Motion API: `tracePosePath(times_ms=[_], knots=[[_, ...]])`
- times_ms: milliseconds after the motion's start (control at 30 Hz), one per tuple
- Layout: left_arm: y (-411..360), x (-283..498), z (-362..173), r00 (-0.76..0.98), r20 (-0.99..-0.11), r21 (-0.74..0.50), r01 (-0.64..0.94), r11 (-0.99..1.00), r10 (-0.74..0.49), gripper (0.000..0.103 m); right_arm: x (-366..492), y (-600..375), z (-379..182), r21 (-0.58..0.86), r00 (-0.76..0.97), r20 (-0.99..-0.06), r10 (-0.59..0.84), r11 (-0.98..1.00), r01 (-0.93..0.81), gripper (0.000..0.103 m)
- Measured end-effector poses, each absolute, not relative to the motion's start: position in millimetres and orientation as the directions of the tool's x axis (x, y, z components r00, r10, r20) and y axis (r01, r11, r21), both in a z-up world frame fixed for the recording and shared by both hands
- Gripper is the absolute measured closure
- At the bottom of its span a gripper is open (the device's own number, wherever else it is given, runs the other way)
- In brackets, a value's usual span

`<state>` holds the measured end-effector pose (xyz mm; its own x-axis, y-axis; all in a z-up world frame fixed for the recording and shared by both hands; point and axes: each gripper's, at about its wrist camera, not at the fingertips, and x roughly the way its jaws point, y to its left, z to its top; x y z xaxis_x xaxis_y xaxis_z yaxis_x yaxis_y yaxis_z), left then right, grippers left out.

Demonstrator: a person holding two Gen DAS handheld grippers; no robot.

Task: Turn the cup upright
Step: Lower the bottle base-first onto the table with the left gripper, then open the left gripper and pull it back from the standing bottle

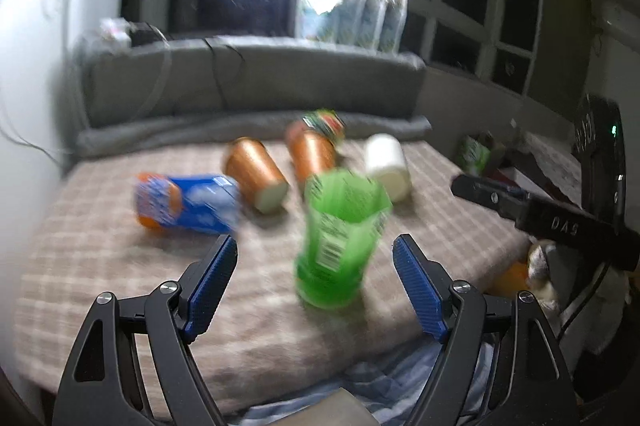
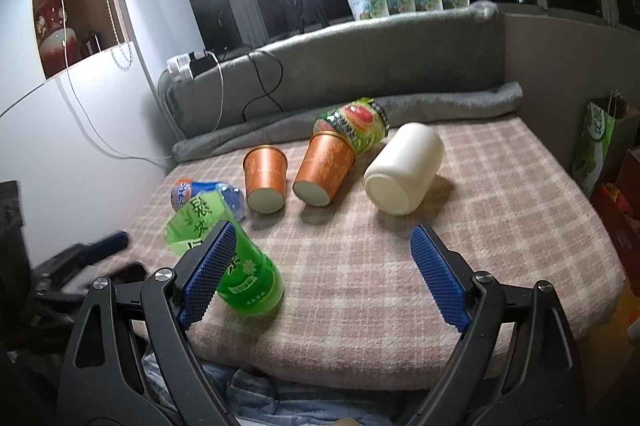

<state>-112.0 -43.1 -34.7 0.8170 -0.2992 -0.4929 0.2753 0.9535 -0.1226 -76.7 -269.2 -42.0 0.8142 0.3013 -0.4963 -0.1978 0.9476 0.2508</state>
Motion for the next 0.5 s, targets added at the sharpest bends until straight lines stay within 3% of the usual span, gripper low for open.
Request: tracePosePath(times_ms=[167, 500], knots=[[-25.7, -119.3, -21.7, 0.888, -0.418, -0.104, 0.162, 0.981, -0.191, 0.021, -77.5, -268.0, -40.6, 0.240, 0.829, -0.482, 0.285, 0.952, -0.188, 0.008], [-13.7, -115.6, -18.3, 0.925, -0.376, -0.064, 0.038, 0.997, -0.059, 0.019, -81.5, -263.5, -36.4, 0.137, 0.876, -0.456, 0.157, 0.985, -0.105, 0.007]])
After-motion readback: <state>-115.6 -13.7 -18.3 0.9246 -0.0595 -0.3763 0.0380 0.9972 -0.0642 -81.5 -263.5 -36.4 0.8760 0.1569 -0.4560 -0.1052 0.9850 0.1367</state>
